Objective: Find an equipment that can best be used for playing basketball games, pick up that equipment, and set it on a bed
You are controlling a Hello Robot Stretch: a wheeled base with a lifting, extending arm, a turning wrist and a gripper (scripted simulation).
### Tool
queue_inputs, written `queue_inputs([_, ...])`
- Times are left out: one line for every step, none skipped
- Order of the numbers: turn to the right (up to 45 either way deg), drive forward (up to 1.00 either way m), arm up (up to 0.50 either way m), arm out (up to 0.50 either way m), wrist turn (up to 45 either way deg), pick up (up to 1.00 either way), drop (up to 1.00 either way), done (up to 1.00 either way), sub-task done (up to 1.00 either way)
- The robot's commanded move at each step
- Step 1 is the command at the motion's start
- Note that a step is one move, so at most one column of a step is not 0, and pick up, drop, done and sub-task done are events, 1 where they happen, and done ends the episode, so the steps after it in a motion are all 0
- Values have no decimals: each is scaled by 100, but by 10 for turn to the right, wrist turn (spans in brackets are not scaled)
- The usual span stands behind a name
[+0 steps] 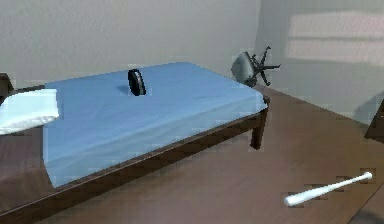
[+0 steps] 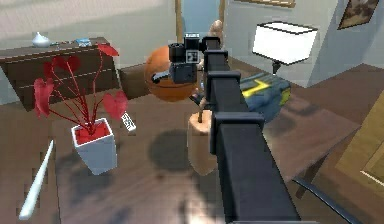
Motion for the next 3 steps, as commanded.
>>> queue_inputs([0, 0, 0, 0, -450, 0, 0, 0, 0])
queue_inputs([0, 0, 0, 0, -450, 0, 0, 0, 0])
queue_inputs([0, 0, 0, 0, -240, 0, 0, 0, 0])
